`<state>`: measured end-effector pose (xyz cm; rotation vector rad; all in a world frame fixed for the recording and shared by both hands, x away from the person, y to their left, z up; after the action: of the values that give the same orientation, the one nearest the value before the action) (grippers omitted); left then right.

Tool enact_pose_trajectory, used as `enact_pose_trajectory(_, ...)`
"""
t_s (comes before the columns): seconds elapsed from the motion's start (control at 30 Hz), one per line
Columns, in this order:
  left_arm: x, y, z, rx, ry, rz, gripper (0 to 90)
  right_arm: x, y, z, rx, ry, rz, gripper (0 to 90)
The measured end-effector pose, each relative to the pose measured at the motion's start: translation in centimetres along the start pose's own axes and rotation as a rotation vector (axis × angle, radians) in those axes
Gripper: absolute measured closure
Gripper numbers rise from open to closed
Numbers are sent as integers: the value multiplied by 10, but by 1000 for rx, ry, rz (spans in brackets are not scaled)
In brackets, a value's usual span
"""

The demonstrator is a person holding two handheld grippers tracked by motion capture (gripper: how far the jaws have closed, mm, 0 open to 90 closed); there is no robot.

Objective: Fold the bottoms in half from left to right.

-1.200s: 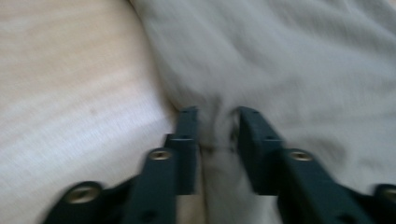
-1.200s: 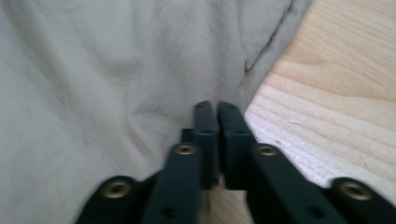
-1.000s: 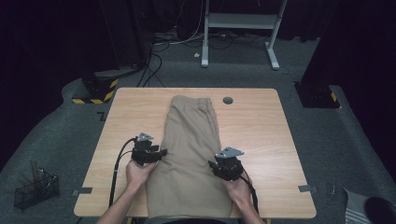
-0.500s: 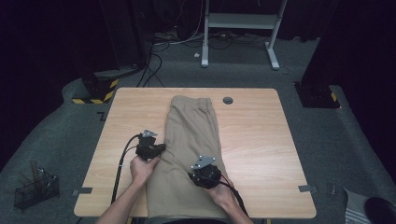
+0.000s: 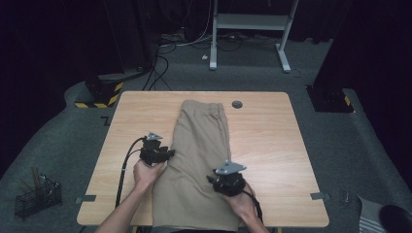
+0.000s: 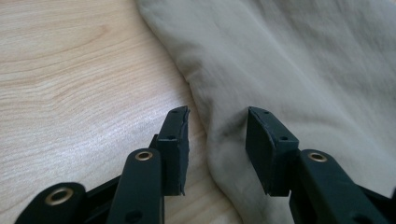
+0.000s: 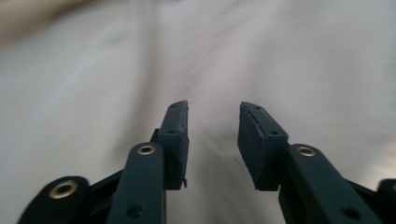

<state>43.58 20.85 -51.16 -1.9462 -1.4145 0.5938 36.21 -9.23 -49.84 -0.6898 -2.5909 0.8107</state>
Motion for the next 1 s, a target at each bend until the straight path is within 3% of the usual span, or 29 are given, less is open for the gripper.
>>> enact_pose_trajectory(0.1, -3, 3, 4, 15, 9, -3, 648, -28, -5, -6, -29, 103, 82, 599)
enact_pose_trajectory(0.23, -8, 5, 9, 8, 27, -18, 720, -57, 10, -8, 27, 174, 155, 647)
enact_pose_trajectory(0.33, -8, 2, 11, 3, 64, -62, 748, -61, 25, -4, 117, 129, 176, 762)
enact_pose_trajectory(0.43, -3, -1, 15, 4, 57, -78, 727, -65, 19, -2, 119, 143, 187, 769)
enact_pose_trajectory(0.5, -3, -3, 15, 4, 54, -81, 700, -66, 14, -2, 125, 142, 161, 760)
enact_pose_trajectory(0.57, -3, -5, 15, -12, 34, -57, 664, -66, 12, -3, 117, 141, 151, 730)
enact_pose_trajectory(0.6, -5, -6, 12, -37, 0, -20, 569, -70, 4, -8, 58, 155, 136, 680)
enact_pose_trajectory(0.63, -7, -6, 10, -47, -7, -14, 540, -72, 3, -11, 37, 167, 137, 668)
enact_pose_trajectory(0.7, -12, -3, 7, -54, 5, -20, 507, -77, 6, -20, 25, 189, 160, 661)
enact_pose_trajectory(0.77, -16, 3, 7, -45, 23, -32, 495, -83, 18, -28, 51, 187, 183, 659)
enact_pose_trajectory(0.87, -16, 8, 12, -46, 36, -48, 485, -90, 35, -32, 91, 182, 198, 773)
enact_pose_trajectory(0.9, -16, 7, 13, -49, 47, -73, 488, -92, 38, -32, 106, 171, 213, 849)
enact_pose_trajectory(0.93, -16, 7, 14, -54, 85, -112, 494, -96, 41, -29, 137, 159, 233, 900)
enact_pose_trajectory(1.0, -14, 7, 15, -61, 79, -107, 491, -106, 35, -23, 135, 180, 268, 900)
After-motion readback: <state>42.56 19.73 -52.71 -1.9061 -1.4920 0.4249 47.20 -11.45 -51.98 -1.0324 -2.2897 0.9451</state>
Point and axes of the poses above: each handheld gripper's, and its own axes: y roughly forward along the jaws, z roughly out of its underside, x roughly to its left, the point moved 1 cm from there along y, roughly forward along the jaws, and after that the axes turned 14 degrees about -z, right-handed, at the moved point
